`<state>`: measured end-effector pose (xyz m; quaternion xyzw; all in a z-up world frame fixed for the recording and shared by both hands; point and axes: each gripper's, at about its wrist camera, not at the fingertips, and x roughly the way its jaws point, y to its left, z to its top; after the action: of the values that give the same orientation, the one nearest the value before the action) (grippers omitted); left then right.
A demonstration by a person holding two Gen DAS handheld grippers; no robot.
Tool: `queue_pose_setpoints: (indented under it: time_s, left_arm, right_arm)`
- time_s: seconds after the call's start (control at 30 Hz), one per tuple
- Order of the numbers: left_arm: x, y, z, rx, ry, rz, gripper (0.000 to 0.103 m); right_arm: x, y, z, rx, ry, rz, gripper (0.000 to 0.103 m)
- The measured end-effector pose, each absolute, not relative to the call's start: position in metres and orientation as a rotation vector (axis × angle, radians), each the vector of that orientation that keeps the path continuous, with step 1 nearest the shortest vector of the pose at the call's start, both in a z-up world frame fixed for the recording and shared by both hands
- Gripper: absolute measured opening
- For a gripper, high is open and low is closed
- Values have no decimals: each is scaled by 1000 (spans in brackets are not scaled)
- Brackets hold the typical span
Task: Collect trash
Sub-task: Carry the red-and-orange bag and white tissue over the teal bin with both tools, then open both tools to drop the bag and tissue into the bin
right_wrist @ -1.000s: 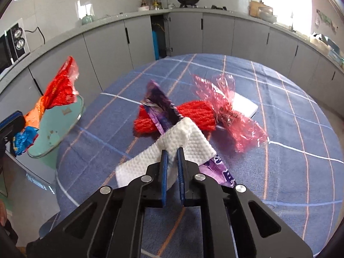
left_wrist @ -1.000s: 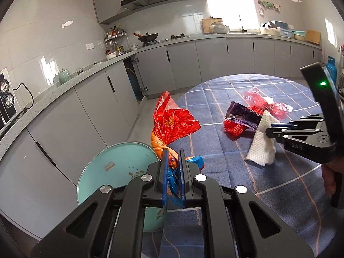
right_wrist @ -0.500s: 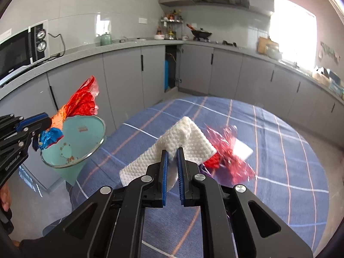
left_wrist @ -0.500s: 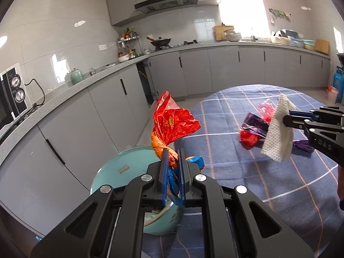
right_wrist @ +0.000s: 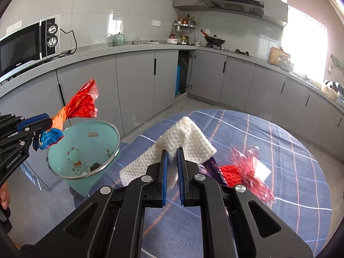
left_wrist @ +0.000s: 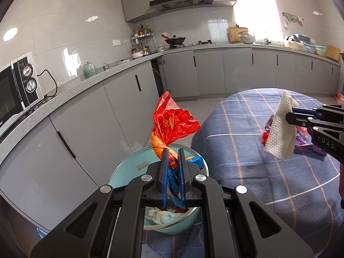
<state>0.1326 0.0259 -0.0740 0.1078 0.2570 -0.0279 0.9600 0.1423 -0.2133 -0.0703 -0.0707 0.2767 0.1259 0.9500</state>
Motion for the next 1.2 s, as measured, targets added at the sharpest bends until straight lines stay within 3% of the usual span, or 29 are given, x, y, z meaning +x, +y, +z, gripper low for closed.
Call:
queue_pose_setpoints:
  time_s: [1.2]
  left_arm:
    - [148, 90, -75, 155, 539, 65, 9]
  right_arm:
    - [185, -127, -76, -206, 561, 403, 10]
